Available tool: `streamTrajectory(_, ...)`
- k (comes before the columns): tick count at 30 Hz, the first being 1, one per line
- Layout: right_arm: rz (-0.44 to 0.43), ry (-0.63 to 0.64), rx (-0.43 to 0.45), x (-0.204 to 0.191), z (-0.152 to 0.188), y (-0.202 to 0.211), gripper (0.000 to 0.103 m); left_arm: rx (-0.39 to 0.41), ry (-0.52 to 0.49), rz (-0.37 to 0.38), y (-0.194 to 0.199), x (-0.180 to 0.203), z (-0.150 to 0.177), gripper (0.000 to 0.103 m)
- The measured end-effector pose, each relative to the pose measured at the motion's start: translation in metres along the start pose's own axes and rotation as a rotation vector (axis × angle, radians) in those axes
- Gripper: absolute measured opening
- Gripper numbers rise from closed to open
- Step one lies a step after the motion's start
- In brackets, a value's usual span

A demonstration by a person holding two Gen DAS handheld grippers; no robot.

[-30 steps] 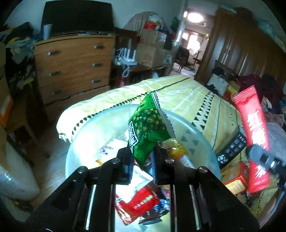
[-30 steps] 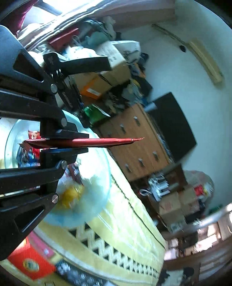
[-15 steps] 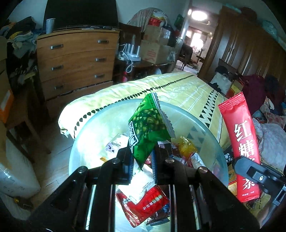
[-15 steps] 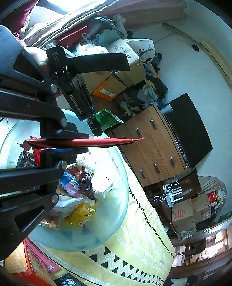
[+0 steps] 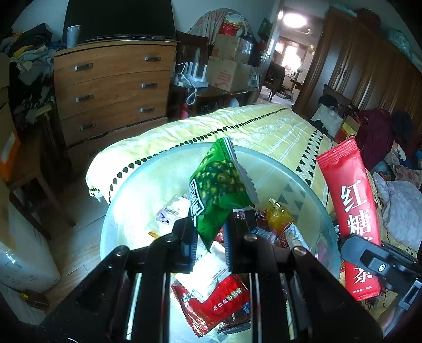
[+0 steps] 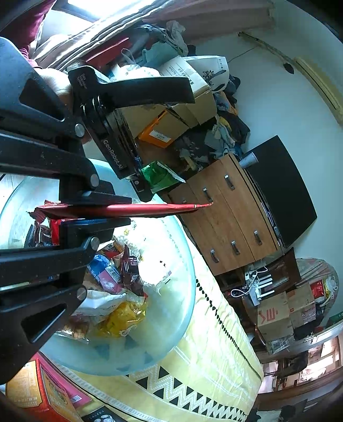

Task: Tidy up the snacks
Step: 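Carry the green packet and red strip over the clear bowl, then open both tools to drop the packets into the bowl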

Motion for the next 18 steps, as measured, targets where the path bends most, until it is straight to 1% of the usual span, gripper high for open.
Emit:
streamTrajectory(7, -0.01, 0.002, -0.019, -0.002, 0.001, -0.007, 0.013, -0.008, 0.004, -0.026, -0.004, -0.002, 0.004, 0.02)
streamTrajectory(8, -0.01, 0.002, -0.022, -0.002, 0.001, -0.009, 0.015, -0.01, 0.005, -0.029, -0.005, -0.002, 0.003, 0.02)
streamTrajectory(10, -0.013, -0.006, -0.022, -0.001, 0.002, -0.011, 0.021, -0.017, 0.007, -0.036, -0.006, -0.003, 0.004, 0.025)
streamTrajectory(11, -0.014, -0.01, -0.023, -0.001, 0.003, -0.011, 0.026, -0.02, 0.009, -0.039, -0.006, -0.003, 0.005, 0.032)
streamTrajectory(12, -0.015, -0.01, -0.024, 0.0, 0.003, -0.012, 0.028, -0.02, 0.011, -0.043, -0.006, -0.003, 0.005, 0.042)
streamTrajectory(13, -0.015, -0.007, -0.023, -0.001, 0.003, -0.012, 0.028, -0.016, 0.013, -0.052, -0.005, -0.004, 0.005, 0.046)
streamTrajectory(15, -0.013, -0.002, -0.019, -0.001, 0.003, -0.01, 0.03, -0.004, 0.017, -0.065, -0.002, -0.005, 0.004, 0.063)
streamTrajectory(16, -0.011, -0.001, -0.016, -0.002, 0.004, -0.009, 0.031, 0.002, 0.019, -0.07, 0.0, -0.005, 0.004, 0.067)
streamTrajectory(17, -0.009, -0.001, -0.012, -0.002, 0.005, -0.007, 0.032, 0.007, 0.02, -0.075, 0.001, -0.006, 0.004, 0.074)
streamTrajectory(18, -0.006, -0.002, -0.01, -0.002, 0.006, -0.005, 0.033, 0.017, 0.023, -0.08, 0.004, -0.005, 0.004, 0.077)
Point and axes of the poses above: each gripper's, at about its wrist camera, not at the fingertips, and y roughly against the way its jaws point, x to its right, z to its underside, the point moved 1 cm from there along -y, roughly the way its jaws point, and after that the axes turned 3 degrees about x, right-handed, at the moved point
